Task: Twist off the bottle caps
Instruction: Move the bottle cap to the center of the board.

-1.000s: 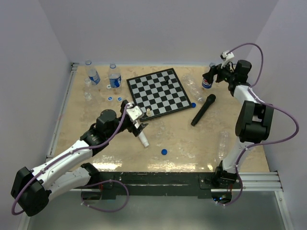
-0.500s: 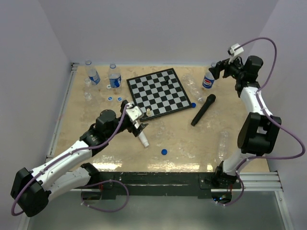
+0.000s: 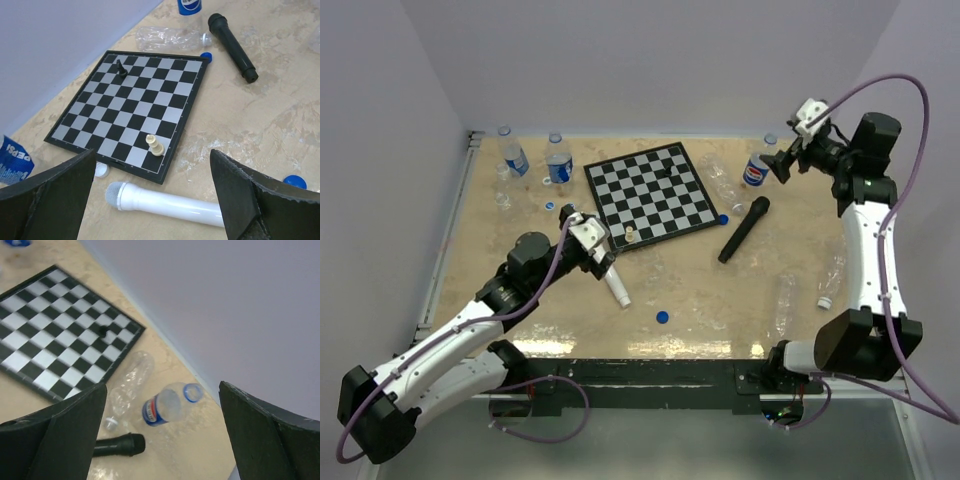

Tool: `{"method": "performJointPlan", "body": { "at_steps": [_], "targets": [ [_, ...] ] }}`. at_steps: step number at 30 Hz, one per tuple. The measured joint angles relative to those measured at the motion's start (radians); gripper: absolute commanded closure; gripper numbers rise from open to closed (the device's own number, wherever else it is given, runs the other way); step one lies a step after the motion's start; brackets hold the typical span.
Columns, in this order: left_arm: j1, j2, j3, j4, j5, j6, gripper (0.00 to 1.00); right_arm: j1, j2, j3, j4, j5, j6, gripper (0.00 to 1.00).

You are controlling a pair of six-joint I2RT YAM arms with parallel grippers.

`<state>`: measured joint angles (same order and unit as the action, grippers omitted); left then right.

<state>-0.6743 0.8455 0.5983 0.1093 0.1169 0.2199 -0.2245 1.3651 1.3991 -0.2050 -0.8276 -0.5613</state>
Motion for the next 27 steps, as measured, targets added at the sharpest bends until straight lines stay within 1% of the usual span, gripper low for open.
{"method": "performJointPlan", "body": {
  "at_steps": [1, 3, 5, 6, 7, 9, 10, 12, 14, 16, 19, 23, 27],
  "targets": [
    [0.0, -0.006, 0.0, -0.001, -0.013, 0.0, 0.0, 0.01, -0.003, 0.018, -0.096, -0.048, -0.094, 0.1],
    [0.0, -0.021, 0.0, -0.002, -0.041, 0.0, 0.0, 0.054, 0.01, 0.027, -0.251, -0.084, -0.25, 0.19],
    [0.0, -0.037, 0.0, -0.003, -0.074, 0.0, 0.0, 0.17, 0.034, -0.018, -0.391, -0.085, -0.413, 0.19],
    [0.0, -0.042, 0.0, -0.003, -0.09, 0.0, 0.0, 0.23, 0.043, -0.053, -0.426, -0.085, -0.457, 0.19],
    [0.0, -0.049, 0.0, -0.003, -0.109, 0.001, 0.0, 0.327, 0.051, -0.131, -0.443, -0.075, -0.51, 0.19],
    [0.0, -0.062, 0.0, -0.003, -0.156, 0.002, 0.0, 0.487, 0.051, -0.261, -0.451, -0.049, -0.542, 0.21],
    [0.0, -0.07, 0.0, -0.003, -0.184, 0.003, 0.0, 0.573, 0.048, -0.326, -0.444, -0.027, -0.546, 0.23],
    [0.0, -0.087, 0.0, -0.003, -0.247, 0.009, 0.0, 0.73, 0.045, -0.411, -0.432, 0.023, -0.554, 0.32],
    [0.0, -0.105, 0.0, -0.002, -0.309, 0.012, 0.0, 0.835, 0.048, -0.443, -0.425, 0.057, -0.563, 0.37],
    [0.0, -0.127, -0.001, 0.0, -0.375, 0.02, 0.0, 0.892, 0.056, -0.446, -0.396, 0.093, -0.562, 0.4],
    [0.0, -0.159, -0.008, 0.009, -0.435, 0.034, 0.0, 0.955, 0.086, -0.446, -0.341, 0.145, -0.558, 0.4],
    [0.0, -0.196, -0.027, 0.026, -0.497, 0.045, 0.0, 1.025, 0.162, -0.449, -0.315, 0.192, -0.567, 0.36],
    [0.0, -0.207, -0.039, 0.037, -0.529, 0.055, 0.0, 1.066, 0.179, -0.478, -0.311, 0.228, -0.592, 0.36]
  ]
}}
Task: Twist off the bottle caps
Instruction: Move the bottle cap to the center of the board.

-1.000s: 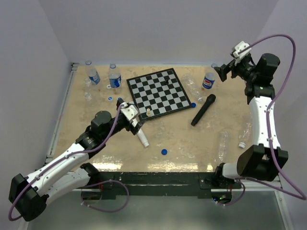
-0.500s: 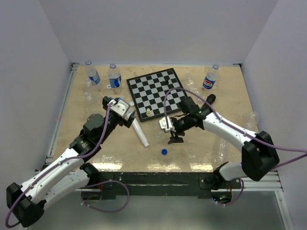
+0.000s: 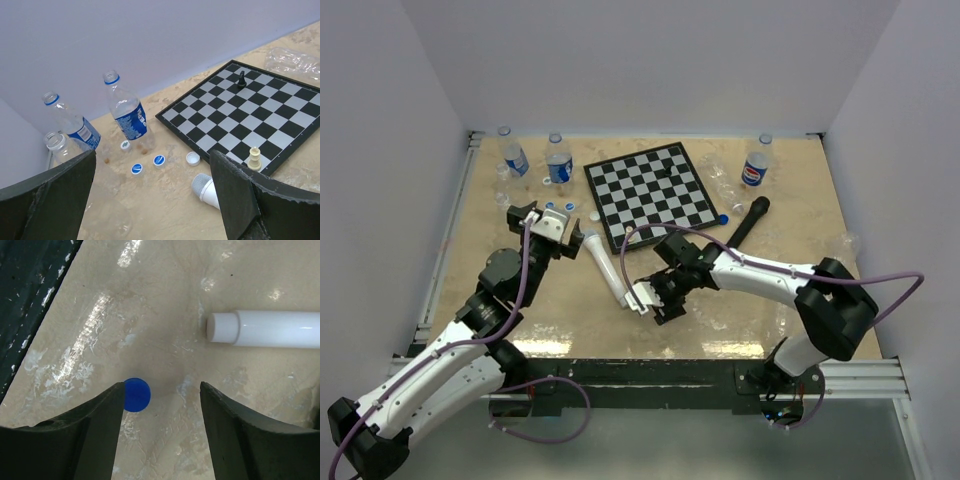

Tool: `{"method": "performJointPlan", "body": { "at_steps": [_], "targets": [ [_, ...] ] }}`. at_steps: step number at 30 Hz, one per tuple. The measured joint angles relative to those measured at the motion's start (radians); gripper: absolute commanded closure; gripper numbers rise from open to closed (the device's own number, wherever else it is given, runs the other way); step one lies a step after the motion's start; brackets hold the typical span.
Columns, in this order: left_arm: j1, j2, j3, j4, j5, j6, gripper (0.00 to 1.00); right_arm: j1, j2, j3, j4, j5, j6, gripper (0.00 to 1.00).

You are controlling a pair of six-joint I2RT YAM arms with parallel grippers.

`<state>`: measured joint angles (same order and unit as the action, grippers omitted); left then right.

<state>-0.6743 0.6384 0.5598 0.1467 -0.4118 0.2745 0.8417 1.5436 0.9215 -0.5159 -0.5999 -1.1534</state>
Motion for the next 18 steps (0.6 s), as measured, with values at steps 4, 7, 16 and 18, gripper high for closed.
{"method": "performJointPlan", "body": {
  "at_steps": [4, 7, 16, 18],
  "targets": [
    [0.0, 0.0, -0.002, 0.003, -0.005, 0.003, 0.0, 0.017, 0.008, -0.015, 0.0, 0.032, -0.02, 0.38],
    [0.0, 0.0, -0.002, 0.003, -0.004, 0.003, 0.0, 0.027, 0.032, -0.023, 0.008, 0.065, -0.029, 0.39],
    [0.0, -0.002, -0.002, 0.003, 0.005, 0.002, 0.0, 0.04, 0.047, -0.034, 0.013, 0.093, -0.032, 0.39],
    [0.0, -0.002, -0.002, 0.003, 0.008, 0.002, 0.0, 0.04, 0.045, -0.038, 0.014, 0.093, -0.033, 0.38]
  ]
}}
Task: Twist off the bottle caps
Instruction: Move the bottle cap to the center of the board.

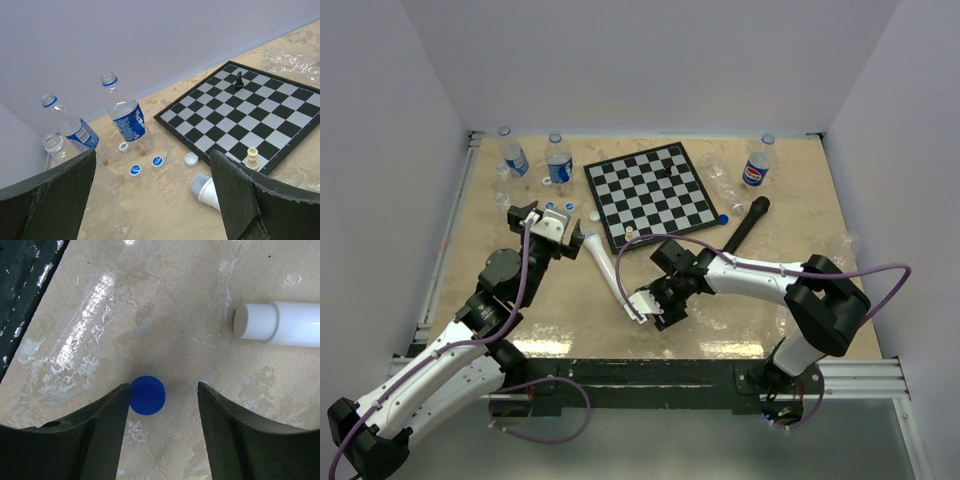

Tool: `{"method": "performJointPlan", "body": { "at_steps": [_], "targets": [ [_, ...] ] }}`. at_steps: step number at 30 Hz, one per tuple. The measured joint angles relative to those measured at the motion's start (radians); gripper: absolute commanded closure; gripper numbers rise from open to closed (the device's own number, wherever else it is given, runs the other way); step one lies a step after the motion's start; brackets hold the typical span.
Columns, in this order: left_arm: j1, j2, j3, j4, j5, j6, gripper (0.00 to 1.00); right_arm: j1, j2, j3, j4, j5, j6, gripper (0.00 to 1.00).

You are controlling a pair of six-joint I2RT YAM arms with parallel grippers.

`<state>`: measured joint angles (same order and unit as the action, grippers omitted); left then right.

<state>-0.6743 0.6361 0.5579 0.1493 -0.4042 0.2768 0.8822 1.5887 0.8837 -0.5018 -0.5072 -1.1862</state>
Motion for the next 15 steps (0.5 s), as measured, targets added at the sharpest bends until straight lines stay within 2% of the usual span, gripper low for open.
{"method": "performJointPlan", "body": {
  "at_steps": [5, 15],
  "targets": [
    [0.0, -0.002, 0.0, 0.0, 0.006, 0.0, 0.0, 0.002, 0.0, -0.006, -0.014, 0.001, -0.008, 0.33],
    [0.0, -0.002, 0.0, 0.0, 0.01, 0.0, 0.0, 0.002, 0.002, -0.026, -0.027, 0.025, -0.003, 0.36]
  ]
}}
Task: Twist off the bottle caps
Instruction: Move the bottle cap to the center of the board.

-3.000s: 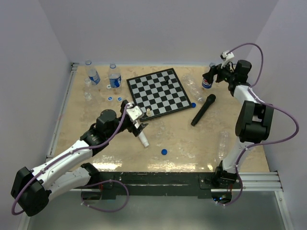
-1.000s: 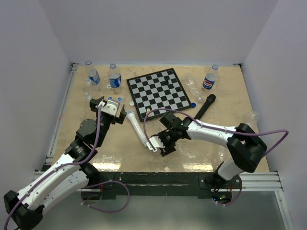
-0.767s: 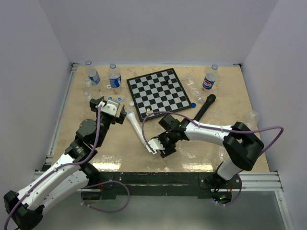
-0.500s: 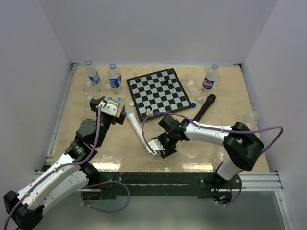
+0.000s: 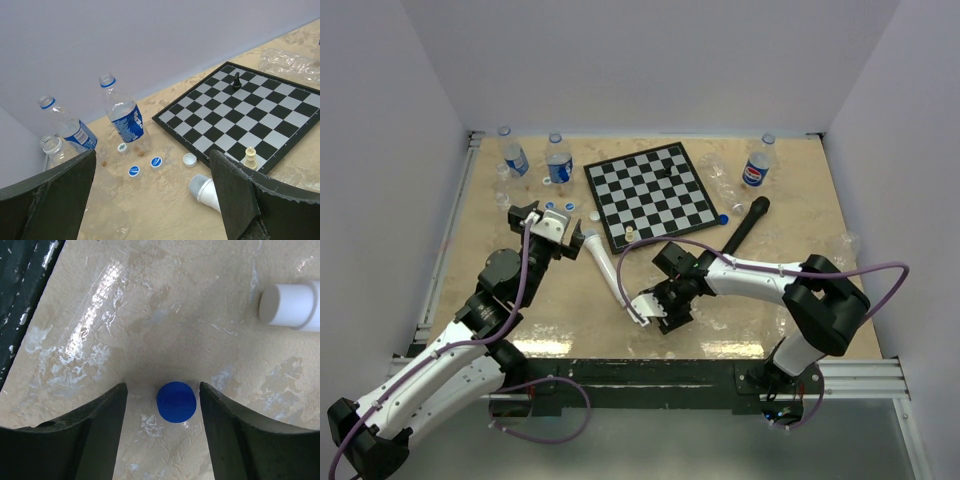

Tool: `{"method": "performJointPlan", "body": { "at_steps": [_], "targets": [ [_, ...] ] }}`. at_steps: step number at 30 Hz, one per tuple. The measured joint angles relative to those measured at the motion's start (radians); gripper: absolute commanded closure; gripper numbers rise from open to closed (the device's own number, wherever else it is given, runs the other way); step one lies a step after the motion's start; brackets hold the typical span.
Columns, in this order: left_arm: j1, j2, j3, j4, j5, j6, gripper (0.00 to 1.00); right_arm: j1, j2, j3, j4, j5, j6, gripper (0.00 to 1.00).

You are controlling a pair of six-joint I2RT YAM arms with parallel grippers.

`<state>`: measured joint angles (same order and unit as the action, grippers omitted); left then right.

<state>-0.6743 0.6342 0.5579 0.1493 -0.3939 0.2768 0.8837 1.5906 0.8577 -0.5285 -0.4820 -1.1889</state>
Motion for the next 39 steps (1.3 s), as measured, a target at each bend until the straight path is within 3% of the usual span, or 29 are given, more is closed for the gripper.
{"method": "performJointPlan", "body": {
  "at_steps": [26, 28, 35, 39],
  "targets": [
    [0.0, 0.0, 0.0, 0.0, 0.023, 0.0, 0.0, -0.032, -0.006, -0.015, 0.042, 0.015, 0.108, 0.46],
    [0.0, 0.0, 0.0, 0.0, 0.023, 0.0, 0.0, -0.035, -0.006, -0.015, 0.042, 0.016, 0.109, 0.5],
    [0.0, -0.002, 0.0, 0.0, 0.024, -0.001, 0.0, -0.05, -0.006, -0.016, 0.042, 0.017, 0.117, 0.8],
    [0.0, -0.009, 0.0, 0.0, 0.024, -0.001, 0.0, -0.074, -0.008, -0.016, 0.037, 0.008, 0.115, 0.83]
  ]
}}
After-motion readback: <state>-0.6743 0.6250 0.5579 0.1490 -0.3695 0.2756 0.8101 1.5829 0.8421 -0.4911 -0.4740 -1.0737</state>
